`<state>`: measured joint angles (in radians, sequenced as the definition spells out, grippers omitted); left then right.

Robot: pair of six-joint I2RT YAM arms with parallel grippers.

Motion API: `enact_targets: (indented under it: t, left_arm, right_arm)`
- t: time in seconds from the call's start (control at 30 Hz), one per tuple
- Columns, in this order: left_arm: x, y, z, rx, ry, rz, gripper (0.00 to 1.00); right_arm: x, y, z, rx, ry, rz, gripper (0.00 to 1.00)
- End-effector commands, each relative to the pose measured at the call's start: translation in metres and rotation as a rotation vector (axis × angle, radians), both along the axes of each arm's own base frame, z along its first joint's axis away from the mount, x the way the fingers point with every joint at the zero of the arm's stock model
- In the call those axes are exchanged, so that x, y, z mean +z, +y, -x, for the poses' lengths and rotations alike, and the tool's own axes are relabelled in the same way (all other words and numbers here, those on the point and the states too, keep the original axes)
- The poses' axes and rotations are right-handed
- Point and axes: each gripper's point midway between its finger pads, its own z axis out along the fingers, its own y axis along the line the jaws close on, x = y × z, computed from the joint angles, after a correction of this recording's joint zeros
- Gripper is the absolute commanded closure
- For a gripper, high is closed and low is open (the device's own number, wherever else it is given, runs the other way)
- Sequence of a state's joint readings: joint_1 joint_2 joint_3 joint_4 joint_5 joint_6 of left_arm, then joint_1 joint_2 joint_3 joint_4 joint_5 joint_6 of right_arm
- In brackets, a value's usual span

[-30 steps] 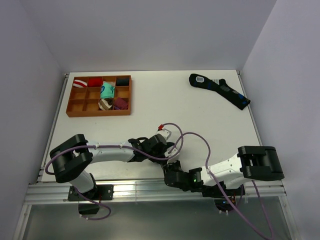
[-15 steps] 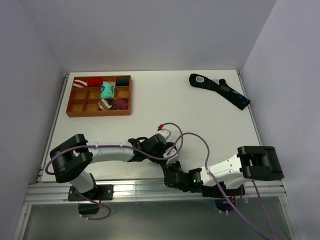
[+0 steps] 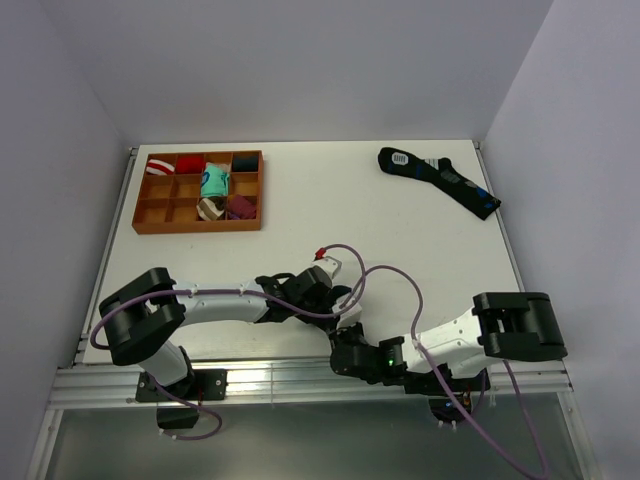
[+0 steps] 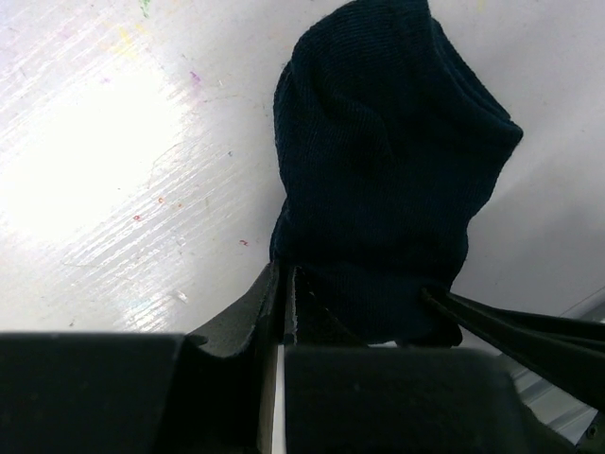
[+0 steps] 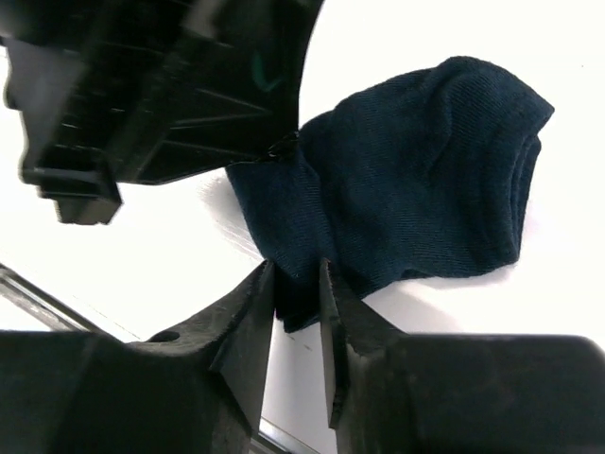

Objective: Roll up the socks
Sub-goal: Roll the sock at the center of the board.

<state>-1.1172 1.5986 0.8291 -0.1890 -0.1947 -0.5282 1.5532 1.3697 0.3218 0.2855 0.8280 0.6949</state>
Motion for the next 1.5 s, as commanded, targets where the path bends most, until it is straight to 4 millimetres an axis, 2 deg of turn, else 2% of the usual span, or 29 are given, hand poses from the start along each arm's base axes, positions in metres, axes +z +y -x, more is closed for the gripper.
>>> enact_targets:
  t: [0.0, 0.2, 0.37, 0.4, 0.53, 0.67, 0.87, 1.13, 1.17, 1.23, 1.27, 1.33, 1.47]
  left_arm:
    - [0.009, -0.007, 0.001, -0.001, 0.01, 0.063, 0.93]
    - [0.014, -0.011, 0.0, 0.022, 0.02, 0.102, 0.88]
    - [0.018, -0.01, -0.007, 0.086, 0.004, 0.117, 0.74]
    - [0.021, -0.009, -0.009, 0.102, -0.002, 0.13, 0.7]
    - [0.032, -0.007, -0.016, 0.143, -0.041, 0.173, 0.61]
    - [0.045, -0.004, -0.021, 0.173, -0.083, 0.233, 0.54]
    - [0.059, -0.008, -0.02, 0.162, -0.116, 0.362, 0.51]
    - [0.061, -0.01, -0.018, 0.148, -0.158, 0.492, 0.5]
    - [0.056, -0.008, -0.015, 0.14, -0.155, 0.493, 0.5]
    - [0.062, -0.012, -0.018, 0.136, -0.178, 0.54, 0.5]
    - [0.057, -0.01, -0.015, 0.128, -0.177, 0.547, 0.49]
    - [0.068, -0.015, -0.016, 0.118, -0.205, 0.613, 0.48]
    - [0.065, -0.016, -0.013, 0.085, -0.218, 0.641, 0.46]
  right_arm:
    - [0.0, -0.01, -0.002, -0.067, 0.035, -0.107, 0.71]
    - [-0.008, -0.017, 0.001, -0.072, 0.09, -0.156, 0.76]
    - [-0.01, -0.014, 0.006, -0.047, 0.158, -0.233, 0.78]
    - [-0.015, -0.018, 0.007, -0.045, 0.19, -0.237, 0.79]
    - [-0.021, -0.025, 0.005, -0.061, 0.255, -0.263, 0.8]
    - [-0.018, -0.027, 0.001, -0.08, 0.306, -0.276, 0.8]
    - [-0.02, -0.027, 0.002, -0.082, 0.439, -0.288, 0.82]
    - [-0.021, -0.038, 0.005, -0.149, 0.598, -0.309, 0.83]
    - [-0.021, -0.04, 0.005, -0.152, 0.624, -0.322, 0.83]
    - [-0.018, -0.041, 0.006, -0.152, 0.652, -0.347, 0.83]
    - [-0.02, -0.043, 0.008, -0.151, 0.668, -0.351, 0.83]
    - [-0.023, -0.05, 0.005, -0.177, 0.695, -0.361, 0.83]
    - [-0.029, -0.056, 0.007, -0.191, 0.755, -0.341, 0.84]
